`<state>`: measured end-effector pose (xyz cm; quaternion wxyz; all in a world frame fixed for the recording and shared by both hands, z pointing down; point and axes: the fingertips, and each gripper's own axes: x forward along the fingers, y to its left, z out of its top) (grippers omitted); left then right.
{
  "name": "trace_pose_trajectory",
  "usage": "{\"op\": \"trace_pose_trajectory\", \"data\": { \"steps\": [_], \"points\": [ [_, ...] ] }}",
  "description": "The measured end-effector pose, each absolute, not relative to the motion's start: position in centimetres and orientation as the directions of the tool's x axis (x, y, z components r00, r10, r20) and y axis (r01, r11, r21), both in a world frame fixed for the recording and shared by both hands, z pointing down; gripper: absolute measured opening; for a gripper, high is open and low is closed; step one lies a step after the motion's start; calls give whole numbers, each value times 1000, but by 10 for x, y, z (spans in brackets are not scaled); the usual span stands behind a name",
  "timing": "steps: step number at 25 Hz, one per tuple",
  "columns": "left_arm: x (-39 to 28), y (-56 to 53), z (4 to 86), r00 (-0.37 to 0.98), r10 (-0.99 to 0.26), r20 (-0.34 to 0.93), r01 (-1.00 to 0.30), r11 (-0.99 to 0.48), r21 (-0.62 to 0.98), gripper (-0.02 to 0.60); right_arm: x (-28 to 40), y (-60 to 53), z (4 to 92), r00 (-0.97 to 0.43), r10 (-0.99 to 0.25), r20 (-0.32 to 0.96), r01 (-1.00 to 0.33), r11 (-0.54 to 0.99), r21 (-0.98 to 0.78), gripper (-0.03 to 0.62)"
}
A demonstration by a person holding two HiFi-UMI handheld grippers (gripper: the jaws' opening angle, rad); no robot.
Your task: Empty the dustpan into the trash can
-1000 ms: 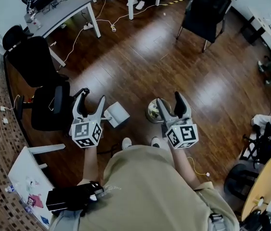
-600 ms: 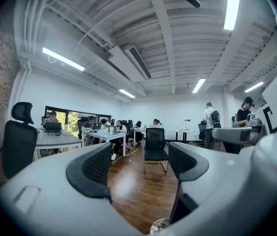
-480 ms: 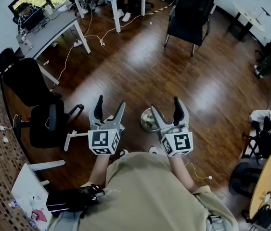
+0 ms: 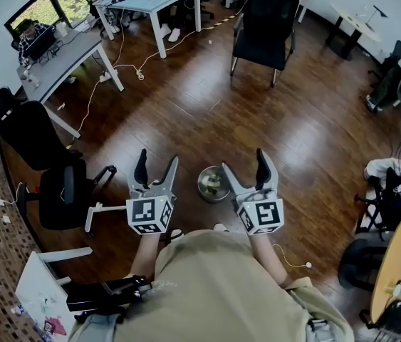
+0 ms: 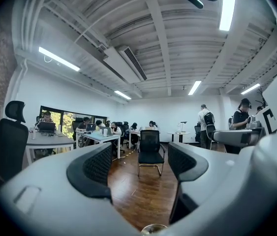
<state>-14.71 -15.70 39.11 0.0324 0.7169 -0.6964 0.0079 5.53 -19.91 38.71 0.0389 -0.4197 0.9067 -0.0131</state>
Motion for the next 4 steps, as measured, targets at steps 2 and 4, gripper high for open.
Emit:
{"op": "trace_pose_trajectory", "data": {
  "steps": [2,4],
  "points": [
    [-137,-157,394,23,-998,58,-999,-21,36,350,68,-202,391,-643,-764,-56,-762,646,-56,408],
    [-128,-158,397,15,-998,56,-999,-13,38,348,81,-204,394,-643,-763,-55,-762,646,-55,408]
  ]
}}
